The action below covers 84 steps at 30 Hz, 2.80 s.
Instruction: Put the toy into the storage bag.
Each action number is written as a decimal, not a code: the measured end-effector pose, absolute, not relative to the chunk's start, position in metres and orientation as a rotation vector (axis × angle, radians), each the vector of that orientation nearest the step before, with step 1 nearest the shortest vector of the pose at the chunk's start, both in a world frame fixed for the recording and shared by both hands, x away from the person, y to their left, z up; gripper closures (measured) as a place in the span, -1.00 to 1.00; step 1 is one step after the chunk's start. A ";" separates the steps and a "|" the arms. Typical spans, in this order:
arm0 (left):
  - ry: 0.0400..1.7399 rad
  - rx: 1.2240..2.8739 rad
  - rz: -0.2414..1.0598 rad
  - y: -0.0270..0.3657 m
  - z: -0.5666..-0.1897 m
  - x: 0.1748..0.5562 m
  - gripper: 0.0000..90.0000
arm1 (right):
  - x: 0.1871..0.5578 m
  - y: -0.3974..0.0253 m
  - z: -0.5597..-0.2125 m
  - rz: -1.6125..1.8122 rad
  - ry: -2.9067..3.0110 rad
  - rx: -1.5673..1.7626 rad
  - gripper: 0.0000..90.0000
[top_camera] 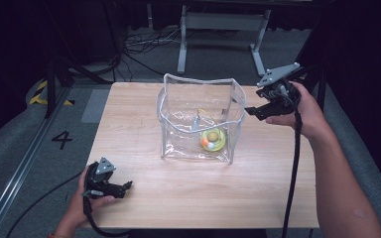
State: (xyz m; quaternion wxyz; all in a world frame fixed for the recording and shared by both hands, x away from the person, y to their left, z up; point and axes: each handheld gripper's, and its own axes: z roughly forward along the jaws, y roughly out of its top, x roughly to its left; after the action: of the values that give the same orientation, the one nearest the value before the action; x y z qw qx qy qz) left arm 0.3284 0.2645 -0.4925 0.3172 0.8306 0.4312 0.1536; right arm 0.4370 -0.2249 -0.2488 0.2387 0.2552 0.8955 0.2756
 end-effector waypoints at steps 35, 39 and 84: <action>1.131 2.189 0.400 0.265 -0.493 0.329 -0.98 | 0.372 -0.292 -0.370 0.778 2.468 0.752 -0.40; 1.129 2.192 0.404 0.265 -0.493 0.329 -0.98 | 0.366 -0.299 -0.387 0.777 2.450 0.768 -0.45; 1.135 2.188 0.412 0.265 -0.493 0.330 -0.99 | 0.331 -0.380 -0.497 1.002 2.290 1.211 -0.64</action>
State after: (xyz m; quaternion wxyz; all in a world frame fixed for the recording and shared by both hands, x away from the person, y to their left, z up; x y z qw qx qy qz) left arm 0.3298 0.2647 -0.4929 0.3156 0.8307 0.4310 0.1565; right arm 0.3313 -0.3796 -0.4968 0.1810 0.4287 0.8109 0.3548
